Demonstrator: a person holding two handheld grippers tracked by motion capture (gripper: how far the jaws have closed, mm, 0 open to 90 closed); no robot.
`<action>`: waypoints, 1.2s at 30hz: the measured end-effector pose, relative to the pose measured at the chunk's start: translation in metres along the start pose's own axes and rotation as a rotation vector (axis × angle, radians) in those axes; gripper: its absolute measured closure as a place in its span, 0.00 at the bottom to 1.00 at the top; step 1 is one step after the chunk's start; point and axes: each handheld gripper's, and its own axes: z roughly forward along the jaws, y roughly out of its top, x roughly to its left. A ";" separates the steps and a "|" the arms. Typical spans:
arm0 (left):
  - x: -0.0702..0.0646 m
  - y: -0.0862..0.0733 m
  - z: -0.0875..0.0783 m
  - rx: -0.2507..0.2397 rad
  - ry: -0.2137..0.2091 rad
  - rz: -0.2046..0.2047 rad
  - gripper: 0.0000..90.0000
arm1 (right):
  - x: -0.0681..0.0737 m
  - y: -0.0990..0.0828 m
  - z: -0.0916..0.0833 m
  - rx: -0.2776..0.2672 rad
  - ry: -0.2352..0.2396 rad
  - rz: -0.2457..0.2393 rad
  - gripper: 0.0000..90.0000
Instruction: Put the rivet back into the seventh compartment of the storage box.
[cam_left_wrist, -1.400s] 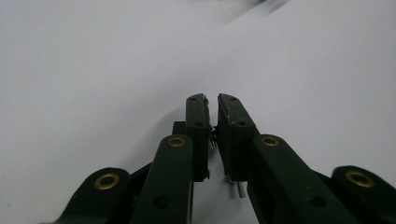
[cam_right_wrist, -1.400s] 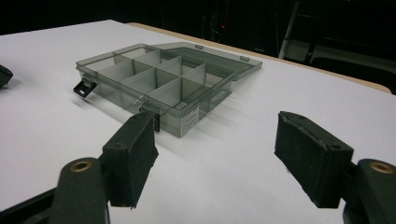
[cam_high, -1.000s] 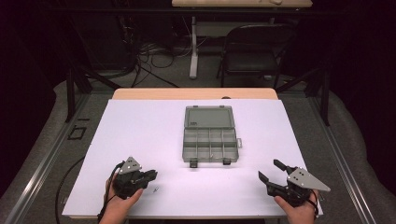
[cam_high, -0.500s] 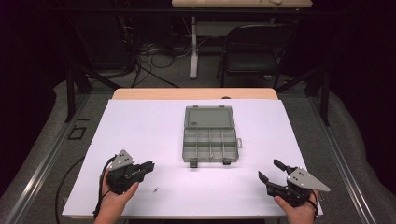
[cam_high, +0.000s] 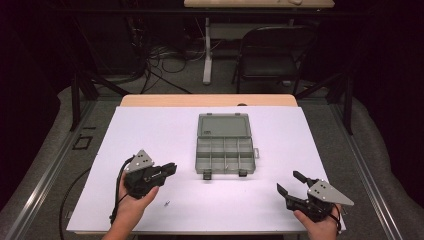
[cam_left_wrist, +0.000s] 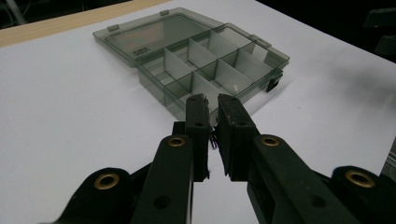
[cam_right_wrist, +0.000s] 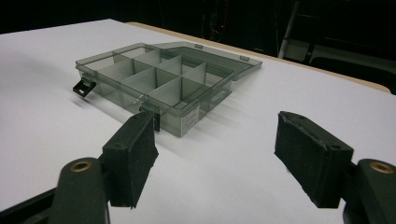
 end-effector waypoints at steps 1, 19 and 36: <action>-0.001 0.002 0.002 0.000 -0.004 0.002 0.92 | 0.000 0.000 0.000 0.002 0.000 0.001 0.31; -0.018 0.040 0.042 -0.002 -0.078 0.045 0.92 | -0.001 0.000 -0.001 -0.003 -0.005 0.005 0.31; -0.041 0.066 0.094 -0.002 -0.155 0.037 0.92 | -0.001 0.000 -0.002 -0.006 -0.001 0.006 0.31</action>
